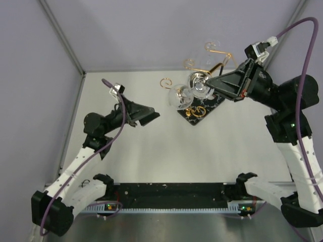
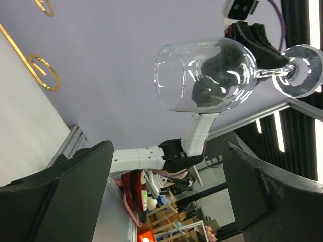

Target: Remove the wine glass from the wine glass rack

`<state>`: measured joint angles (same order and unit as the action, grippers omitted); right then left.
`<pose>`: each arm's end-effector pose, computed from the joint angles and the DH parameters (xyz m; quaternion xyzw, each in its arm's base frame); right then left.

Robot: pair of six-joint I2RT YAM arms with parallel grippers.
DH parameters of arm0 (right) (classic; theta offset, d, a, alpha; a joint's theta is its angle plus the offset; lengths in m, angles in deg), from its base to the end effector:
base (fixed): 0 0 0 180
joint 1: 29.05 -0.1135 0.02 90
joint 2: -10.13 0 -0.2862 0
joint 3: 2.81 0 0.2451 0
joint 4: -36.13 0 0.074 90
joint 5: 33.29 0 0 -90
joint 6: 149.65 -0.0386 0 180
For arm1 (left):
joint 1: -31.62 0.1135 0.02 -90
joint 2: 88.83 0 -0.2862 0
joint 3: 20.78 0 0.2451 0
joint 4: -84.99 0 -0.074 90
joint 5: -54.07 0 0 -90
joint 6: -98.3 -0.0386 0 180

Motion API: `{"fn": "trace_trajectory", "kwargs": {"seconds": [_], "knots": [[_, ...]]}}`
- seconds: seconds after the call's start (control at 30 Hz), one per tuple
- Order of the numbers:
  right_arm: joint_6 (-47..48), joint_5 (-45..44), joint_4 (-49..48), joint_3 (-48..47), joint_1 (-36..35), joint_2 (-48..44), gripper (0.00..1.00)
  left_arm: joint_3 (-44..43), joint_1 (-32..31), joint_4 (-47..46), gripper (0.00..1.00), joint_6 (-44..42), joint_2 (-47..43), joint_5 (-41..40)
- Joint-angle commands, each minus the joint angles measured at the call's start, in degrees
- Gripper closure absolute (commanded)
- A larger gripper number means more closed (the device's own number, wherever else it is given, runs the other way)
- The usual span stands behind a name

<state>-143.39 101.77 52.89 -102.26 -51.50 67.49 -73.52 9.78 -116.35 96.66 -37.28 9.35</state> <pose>0.1181 0.0784 0.5621 -0.0267 0.5901 0.7471 0.3048 0.1574 -0.0926 0.3815 -0.0134 0.6042 -0.7518 0.2638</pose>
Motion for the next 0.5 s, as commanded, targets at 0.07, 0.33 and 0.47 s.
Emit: {"fn": "trace_trajectory", "kwargs": {"seconds": [0.07, 0.33, 0.47], "knots": [[-1.16, -2.43, -6.81, -4.46, -3.11, 0.64, 1.0, -1.34, -0.13, -20.82, 0.07, 11.3, 2.76, -1.24], [2.18, -5.59, -6.81, -7.36, -11.55, 4.6, 1.0, -0.72, -0.57, -29.17, 0.09, 15.44, 5.4, -3.26], [2.36, -6.03, -7.95, -6.75, -12.61, 5.04, 1.0, -0.72, -0.57, -34.53, 0.12, 17.46, 5.84, -4.14]]}}
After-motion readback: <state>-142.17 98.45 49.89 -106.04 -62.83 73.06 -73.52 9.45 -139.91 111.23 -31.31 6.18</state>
